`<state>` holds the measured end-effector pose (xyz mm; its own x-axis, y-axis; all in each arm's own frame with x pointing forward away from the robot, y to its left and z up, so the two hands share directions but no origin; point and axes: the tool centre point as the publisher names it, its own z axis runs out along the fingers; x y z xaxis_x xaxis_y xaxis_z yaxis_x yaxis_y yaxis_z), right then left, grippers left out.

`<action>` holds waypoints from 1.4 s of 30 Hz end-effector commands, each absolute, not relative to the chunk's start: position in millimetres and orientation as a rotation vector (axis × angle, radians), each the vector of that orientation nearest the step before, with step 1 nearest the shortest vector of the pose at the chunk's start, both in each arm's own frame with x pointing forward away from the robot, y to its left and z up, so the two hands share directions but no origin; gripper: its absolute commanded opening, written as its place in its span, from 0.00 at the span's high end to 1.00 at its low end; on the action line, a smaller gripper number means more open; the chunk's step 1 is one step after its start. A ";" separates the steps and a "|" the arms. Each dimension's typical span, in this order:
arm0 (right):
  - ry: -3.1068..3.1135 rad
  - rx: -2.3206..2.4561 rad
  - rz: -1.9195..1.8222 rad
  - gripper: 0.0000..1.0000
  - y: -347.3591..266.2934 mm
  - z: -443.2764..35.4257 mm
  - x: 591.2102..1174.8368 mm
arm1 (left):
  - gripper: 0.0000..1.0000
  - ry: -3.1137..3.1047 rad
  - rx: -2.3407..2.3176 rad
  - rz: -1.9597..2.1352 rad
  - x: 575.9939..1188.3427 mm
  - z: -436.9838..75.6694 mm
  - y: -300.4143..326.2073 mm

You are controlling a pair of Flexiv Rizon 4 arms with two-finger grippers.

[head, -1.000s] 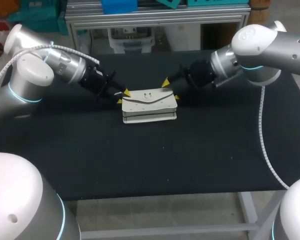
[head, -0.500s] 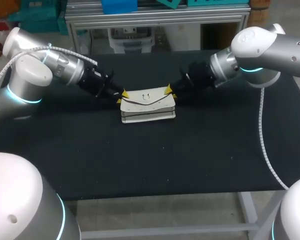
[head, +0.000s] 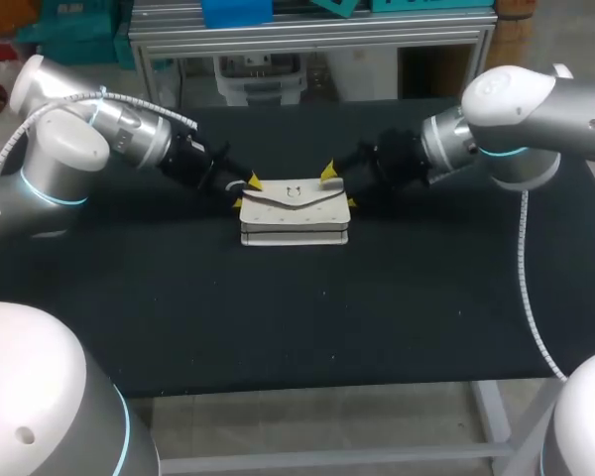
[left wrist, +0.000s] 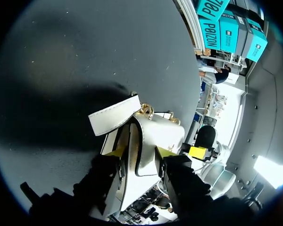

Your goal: Pick up the bag, open it, inspect its contents, close it, and place it on the opposite side

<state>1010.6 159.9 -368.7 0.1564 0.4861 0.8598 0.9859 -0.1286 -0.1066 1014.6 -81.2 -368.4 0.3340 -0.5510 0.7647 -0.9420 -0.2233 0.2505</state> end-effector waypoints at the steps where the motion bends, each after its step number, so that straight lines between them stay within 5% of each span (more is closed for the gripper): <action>1: -1.397 -1.706 -0.897 0.17 153.9 -370.1 1015.7 | 0.66 -1.302 1.883 0.707 1017.7 -372.6 -81.3; 5: -1.389 -1.704 -0.907 0.35 151.6 -365.7 1019.1 | 0.69 -1.300 1.876 0.709 1018.2 -372.8 -80.9; 6: -1.389 -1.703 -0.907 0.50 151.6 -365.3 1019.7 | 0.77 -1.298 1.877 0.706 1018.9 -373.9 -81.9; 8: -1.388 -1.701 -0.902 0.65 153.0 -364.8 1020.5 | 1.00 -1.296 1.879 0.699 1019.5 -376.6 -83.7; 9: -1.394 -1.697 -0.895 0.91 154.0 -365.1 1020.7 | 1.00 -1.295 1.884 0.698 1019.3 -377.7 -84.6; 10: -1.404 -1.693 -0.889 1.00 155.5 -365.8 1020.7 | 1.00 -1.296 1.880 0.698 1019.1 -378.3 -85.0; 19: -1.445 -1.660 -0.858 1.00 161.9 -371.6 1015.4 | 1.00 -1.302 1.863 0.726 1013.3 -375.5 -85.4; 21: -1.440 -1.665 -0.856 0.99 158.5 -371.9 1013.5 | 0.11 -1.302 1.869 0.731 1011.4 -372.6 -81.5; 22: -1.438 -1.666 -0.855 0.82 156.9 -372.1 1013.0 | 0.01 -1.301 1.872 0.734 1010.3 -371.2 -79.5; 25: -1.431 -1.673 -0.852 0.59 151.6 -372.4 1012.2 | 0.02 -1.308 1.875 0.752 1005.2 -367.4 -74.8; 33: -1.436 -1.678 -0.846 0.46 147.0 -366.9 1010.2 | 0.45 -1.346 1.839 0.781 994.7 -357.6 -72.5; 40: -1.437 -1.663 -0.858 0.51 151.0 -363.2 1012.0 | 0.46 -1.352 1.819 0.768 996.5 -359.5 -79.1; 42: -1.439 -1.654 -0.854 0.52 154.8 -364.1 1012.1 | 0.39 -1.344 1.810 0.745 999.3 -363.1 -82.0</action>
<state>1009.7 151.0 -362.2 0.1384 0.4775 0.8677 0.9903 -0.0760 -0.1162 991.5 -77.7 -356.9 0.2747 -0.5267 0.8045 -0.9608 -0.1828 0.2083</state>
